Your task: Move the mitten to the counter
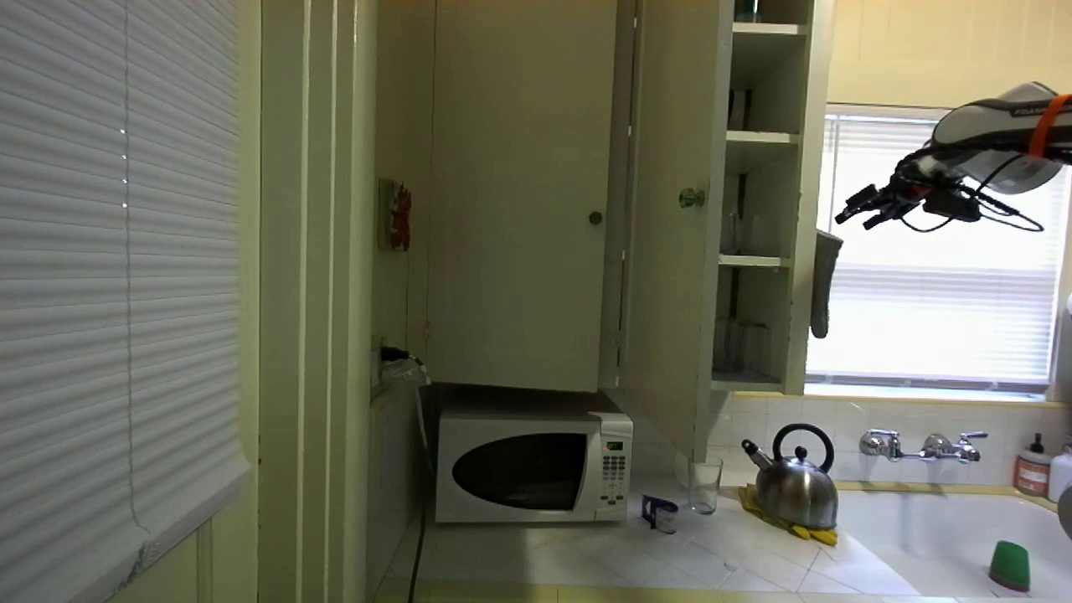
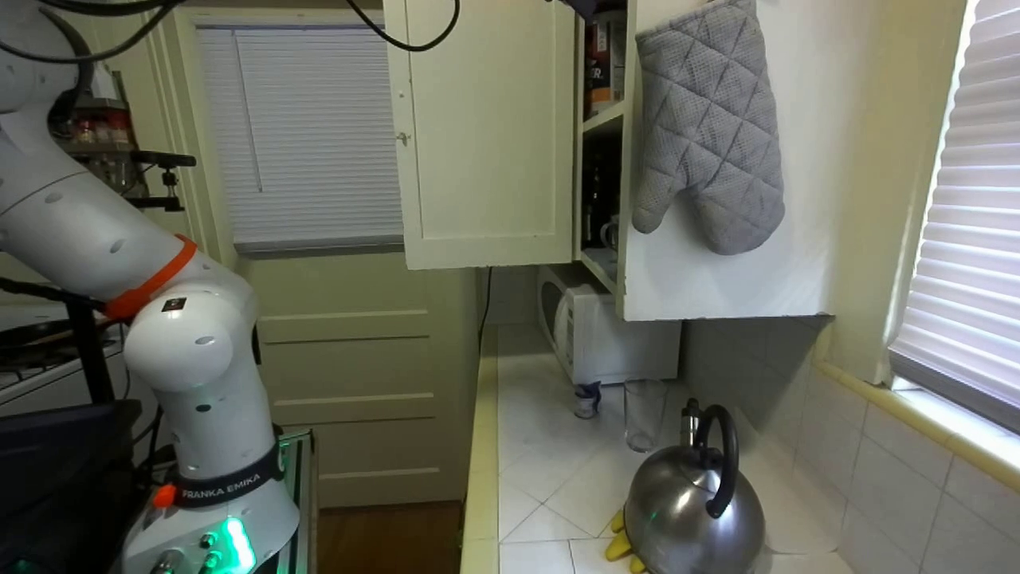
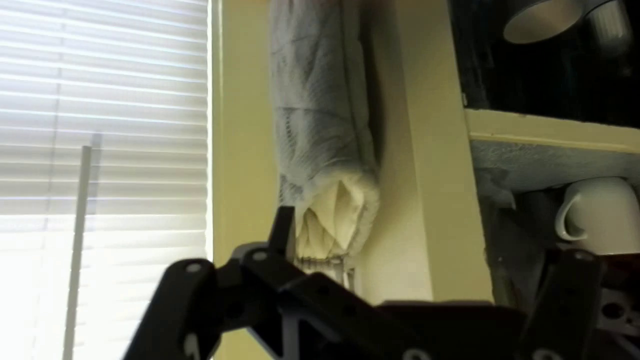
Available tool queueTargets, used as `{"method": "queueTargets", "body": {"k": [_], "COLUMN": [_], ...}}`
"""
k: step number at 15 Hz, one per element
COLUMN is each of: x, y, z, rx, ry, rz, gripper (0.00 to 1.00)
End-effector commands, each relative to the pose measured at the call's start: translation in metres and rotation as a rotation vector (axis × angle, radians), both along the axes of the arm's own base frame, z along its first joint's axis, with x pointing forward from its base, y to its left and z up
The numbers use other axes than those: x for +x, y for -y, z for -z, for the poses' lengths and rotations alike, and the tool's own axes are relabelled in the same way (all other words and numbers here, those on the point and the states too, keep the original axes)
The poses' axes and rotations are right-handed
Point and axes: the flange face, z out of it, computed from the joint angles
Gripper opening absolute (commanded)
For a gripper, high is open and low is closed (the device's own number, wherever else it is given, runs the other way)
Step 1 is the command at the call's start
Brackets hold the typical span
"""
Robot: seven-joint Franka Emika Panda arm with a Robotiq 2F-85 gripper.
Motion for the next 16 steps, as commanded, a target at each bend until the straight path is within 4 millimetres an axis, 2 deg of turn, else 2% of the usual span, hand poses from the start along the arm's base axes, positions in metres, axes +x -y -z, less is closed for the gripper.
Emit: {"method": "queueTargets", "body": {"k": [1, 3, 9, 10, 11, 14, 16], "x": [0.003, 0.014, 0.071, 0.079, 0.085, 0.096, 0.099], "y": [0.027, 0.036, 0.042, 0.043, 0.043, 0.044, 0.044], "z": [-0.016, -0.015, 0.005, 0.010, 0.012, 0.018, 0.019], "rx": [-0.029, -0.024, -0.003, -0.001, 0.002, 0.015, 0.021], "ry": [-0.013, 0.006, 0.003, -0.005, -0.012, -0.037, -0.044], "rz": [0.080, 0.089, 0.097, 0.101, 0.105, 0.108, 0.108], "gripper": [1.00, 1.00, 1.00, 0.93, 0.75, 0.49, 0.35]}}
